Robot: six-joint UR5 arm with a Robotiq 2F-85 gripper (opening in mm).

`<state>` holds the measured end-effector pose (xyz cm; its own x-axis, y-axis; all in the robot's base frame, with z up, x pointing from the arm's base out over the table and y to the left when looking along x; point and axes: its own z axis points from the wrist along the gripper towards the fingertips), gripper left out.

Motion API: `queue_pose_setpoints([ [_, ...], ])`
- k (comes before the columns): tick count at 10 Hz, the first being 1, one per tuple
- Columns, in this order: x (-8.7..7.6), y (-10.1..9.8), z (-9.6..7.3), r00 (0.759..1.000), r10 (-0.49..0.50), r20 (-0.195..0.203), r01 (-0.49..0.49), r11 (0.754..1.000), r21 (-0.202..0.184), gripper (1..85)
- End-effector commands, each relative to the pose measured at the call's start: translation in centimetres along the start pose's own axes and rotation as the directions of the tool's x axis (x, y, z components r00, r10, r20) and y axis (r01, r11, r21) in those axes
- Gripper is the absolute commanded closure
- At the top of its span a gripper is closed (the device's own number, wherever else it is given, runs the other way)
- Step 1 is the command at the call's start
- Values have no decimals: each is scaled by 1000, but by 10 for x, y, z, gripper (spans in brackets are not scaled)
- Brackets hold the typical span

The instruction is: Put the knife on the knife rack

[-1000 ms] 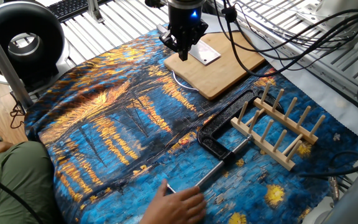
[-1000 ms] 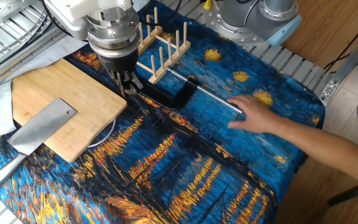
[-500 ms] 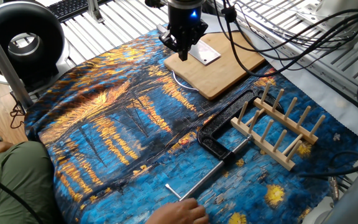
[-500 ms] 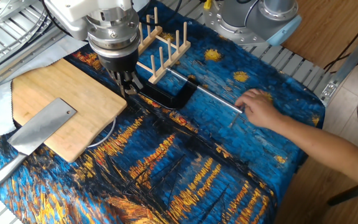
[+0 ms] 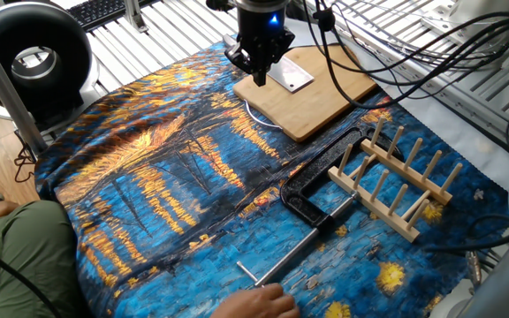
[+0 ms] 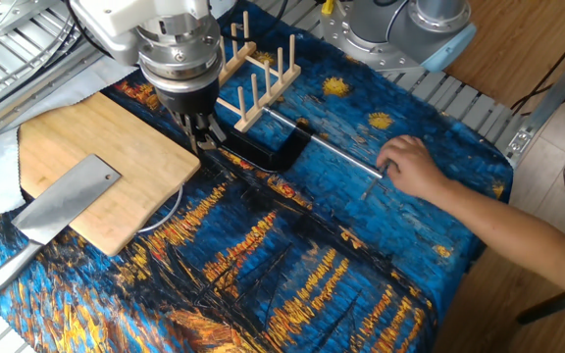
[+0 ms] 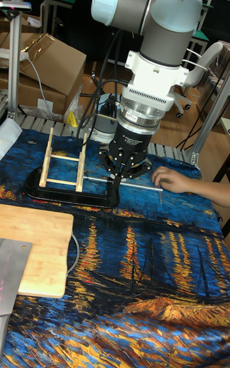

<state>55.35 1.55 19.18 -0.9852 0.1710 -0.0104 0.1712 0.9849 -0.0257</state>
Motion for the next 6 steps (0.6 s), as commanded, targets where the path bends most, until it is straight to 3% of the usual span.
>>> queue_pose_setpoints([
  [1,0,1,-2,1000,-3,-3,3,1000,2,847],
  [4,2,-1,1,1000,5,-2,-5,1000,-2,847],
  [6,5,2,2,1000,17,-6,-18,999,-31,847],
])
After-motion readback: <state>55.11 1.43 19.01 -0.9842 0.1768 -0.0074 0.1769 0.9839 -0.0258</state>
